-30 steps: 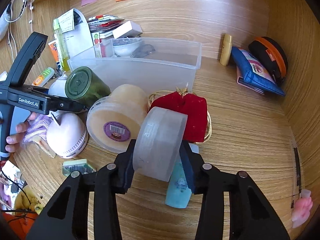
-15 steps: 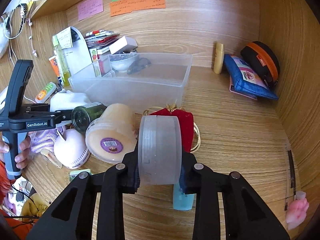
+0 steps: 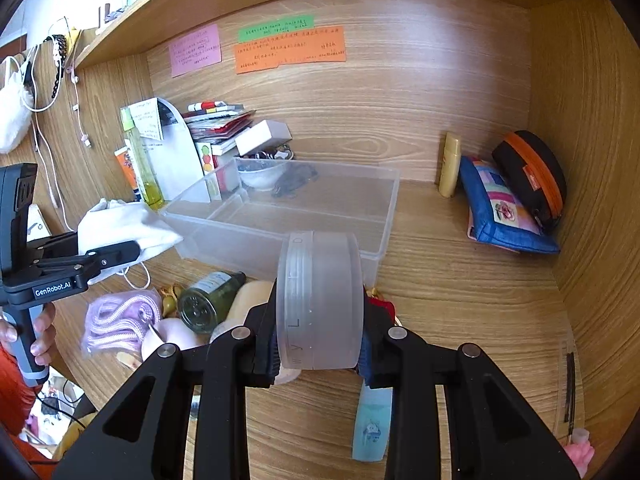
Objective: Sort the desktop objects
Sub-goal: 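Carry the white cloth bag with the left tool while the right tool carries the frosted jar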
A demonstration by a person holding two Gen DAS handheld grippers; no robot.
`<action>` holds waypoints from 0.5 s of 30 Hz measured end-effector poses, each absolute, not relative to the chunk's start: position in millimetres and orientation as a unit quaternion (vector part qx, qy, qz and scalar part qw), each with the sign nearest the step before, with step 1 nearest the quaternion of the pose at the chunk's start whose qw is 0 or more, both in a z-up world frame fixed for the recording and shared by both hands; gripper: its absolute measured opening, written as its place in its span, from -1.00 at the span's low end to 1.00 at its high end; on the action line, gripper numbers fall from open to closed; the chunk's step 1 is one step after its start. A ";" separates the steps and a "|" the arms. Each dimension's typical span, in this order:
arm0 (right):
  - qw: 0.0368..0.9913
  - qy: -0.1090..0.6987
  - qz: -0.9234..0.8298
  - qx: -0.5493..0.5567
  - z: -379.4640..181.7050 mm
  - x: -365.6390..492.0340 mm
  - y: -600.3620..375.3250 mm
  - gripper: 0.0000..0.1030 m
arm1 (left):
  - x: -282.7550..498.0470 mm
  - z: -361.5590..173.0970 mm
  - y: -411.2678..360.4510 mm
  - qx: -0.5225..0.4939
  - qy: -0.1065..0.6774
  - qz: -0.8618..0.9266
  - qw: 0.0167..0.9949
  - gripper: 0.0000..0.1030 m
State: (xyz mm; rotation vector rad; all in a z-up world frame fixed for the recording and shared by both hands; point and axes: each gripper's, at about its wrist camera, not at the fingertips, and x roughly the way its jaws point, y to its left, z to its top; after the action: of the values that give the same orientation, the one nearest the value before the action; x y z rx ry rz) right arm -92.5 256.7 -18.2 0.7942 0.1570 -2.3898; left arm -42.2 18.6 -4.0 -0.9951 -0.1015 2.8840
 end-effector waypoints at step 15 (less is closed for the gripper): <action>0.323 0.052 -0.905 0.274 16.9 -133.3 228.2 -0.48 | -53.1 42.3 16.9 -0.270 -0.043 0.960 0.053 -0.16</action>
State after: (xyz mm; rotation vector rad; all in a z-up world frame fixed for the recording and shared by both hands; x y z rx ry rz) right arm -133.3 228.2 16.9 0.7182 0.1369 -2.3747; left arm -53.1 16.9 42.3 -0.8206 -0.1317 2.9202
